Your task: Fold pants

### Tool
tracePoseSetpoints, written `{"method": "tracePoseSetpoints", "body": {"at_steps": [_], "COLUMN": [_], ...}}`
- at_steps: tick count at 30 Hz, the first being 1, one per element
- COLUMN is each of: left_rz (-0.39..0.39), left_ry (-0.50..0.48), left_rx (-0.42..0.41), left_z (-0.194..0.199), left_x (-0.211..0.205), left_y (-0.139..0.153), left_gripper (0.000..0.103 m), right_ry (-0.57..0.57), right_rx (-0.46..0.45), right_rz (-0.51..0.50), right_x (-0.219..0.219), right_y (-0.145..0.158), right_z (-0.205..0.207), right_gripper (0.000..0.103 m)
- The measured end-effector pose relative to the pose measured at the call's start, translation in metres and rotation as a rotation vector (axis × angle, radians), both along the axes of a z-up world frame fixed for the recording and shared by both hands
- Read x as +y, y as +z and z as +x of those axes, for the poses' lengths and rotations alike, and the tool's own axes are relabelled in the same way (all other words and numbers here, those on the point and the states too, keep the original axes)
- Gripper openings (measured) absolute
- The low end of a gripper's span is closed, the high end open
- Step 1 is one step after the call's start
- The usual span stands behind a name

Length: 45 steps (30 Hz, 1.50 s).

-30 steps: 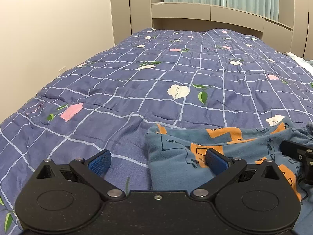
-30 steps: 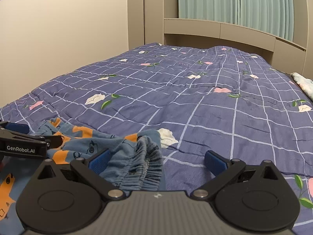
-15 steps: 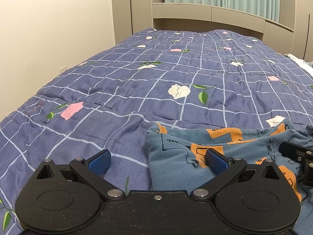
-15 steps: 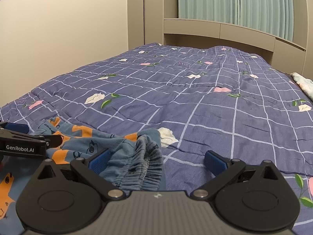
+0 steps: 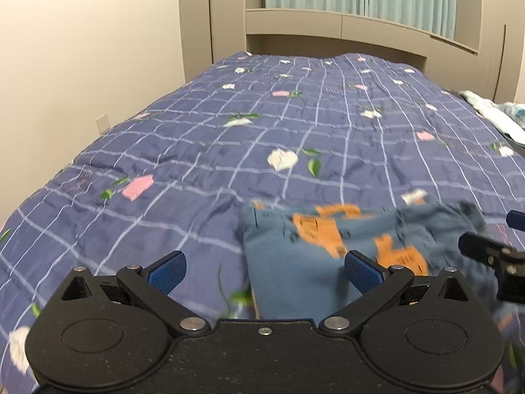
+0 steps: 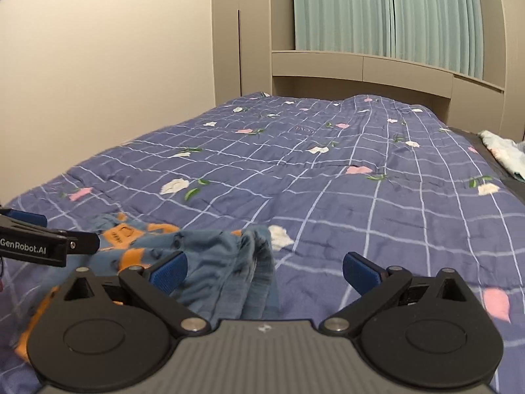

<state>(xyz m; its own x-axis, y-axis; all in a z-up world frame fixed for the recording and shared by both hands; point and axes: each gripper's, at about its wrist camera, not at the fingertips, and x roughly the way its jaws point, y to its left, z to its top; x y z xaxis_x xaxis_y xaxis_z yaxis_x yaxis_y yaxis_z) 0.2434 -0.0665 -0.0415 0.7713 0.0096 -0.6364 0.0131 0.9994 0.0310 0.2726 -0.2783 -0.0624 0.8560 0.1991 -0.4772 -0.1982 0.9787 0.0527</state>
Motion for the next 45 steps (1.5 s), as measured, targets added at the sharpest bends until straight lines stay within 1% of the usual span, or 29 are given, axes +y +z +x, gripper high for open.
{"method": "tracePoseSetpoints", "body": {"at_steps": [4,6,8,12,16,30,32,37,39,43,44,45], "left_rz": [0.043,0.061,0.069,0.074,0.053,-0.004,-0.015,-0.073,-0.092,-0.106,-0.109,-0.111], "left_ry": [-0.009,-0.017,-0.025,-0.042,-0.04,-0.034,-0.033,-0.021,-0.022,-0.035,-0.038,-0.039], "left_rx": [0.042,0.055,0.056,0.058,0.071,0.113,0.13,0.189,0.21,0.22,0.228,0.236], "left_z": [-0.019,-0.023,-0.027,-0.03,-0.027,-0.021,-0.018,-0.006,-0.002,-0.002,-0.002,-0.003], "left_x": [-0.007,-0.009,-0.011,-0.012,-0.009,-0.001,0.0,0.008,0.011,0.013,0.014,0.014], "left_y": [-0.01,-0.015,-0.018,-0.021,-0.024,-0.027,-0.025,-0.02,-0.02,-0.018,-0.018,-0.017], "left_gripper": [0.103,0.103,0.103,0.103,0.103,0.103,0.103,0.103,0.102,0.102,0.102,0.102], "right_ry": [-0.036,-0.063,-0.076,-0.063,-0.052,-0.036,-0.033,0.007,0.026,0.062,0.061,0.061], "right_rx": [0.033,0.049,0.068,0.114,0.163,0.191,0.188,0.178,0.199,0.246,0.243,0.24], "right_rz": [0.031,0.063,0.096,0.109,0.136,0.122,0.113,0.114,0.136,0.239,0.254,0.261], "right_x": [-0.011,-0.016,-0.019,-0.022,-0.023,-0.019,-0.018,-0.016,-0.016,-0.023,-0.024,-0.024], "right_y": [-0.002,-0.003,-0.002,-0.007,-0.013,-0.011,-0.008,-0.002,-0.004,-0.012,-0.012,-0.012], "right_z": [-0.015,-0.021,-0.024,-0.022,-0.015,-0.008,-0.009,-0.004,0.004,0.013,0.012,0.011], "right_gripper": [0.103,0.103,0.103,0.103,0.103,0.103,0.103,0.103,0.103,0.102,0.101,0.097]}}
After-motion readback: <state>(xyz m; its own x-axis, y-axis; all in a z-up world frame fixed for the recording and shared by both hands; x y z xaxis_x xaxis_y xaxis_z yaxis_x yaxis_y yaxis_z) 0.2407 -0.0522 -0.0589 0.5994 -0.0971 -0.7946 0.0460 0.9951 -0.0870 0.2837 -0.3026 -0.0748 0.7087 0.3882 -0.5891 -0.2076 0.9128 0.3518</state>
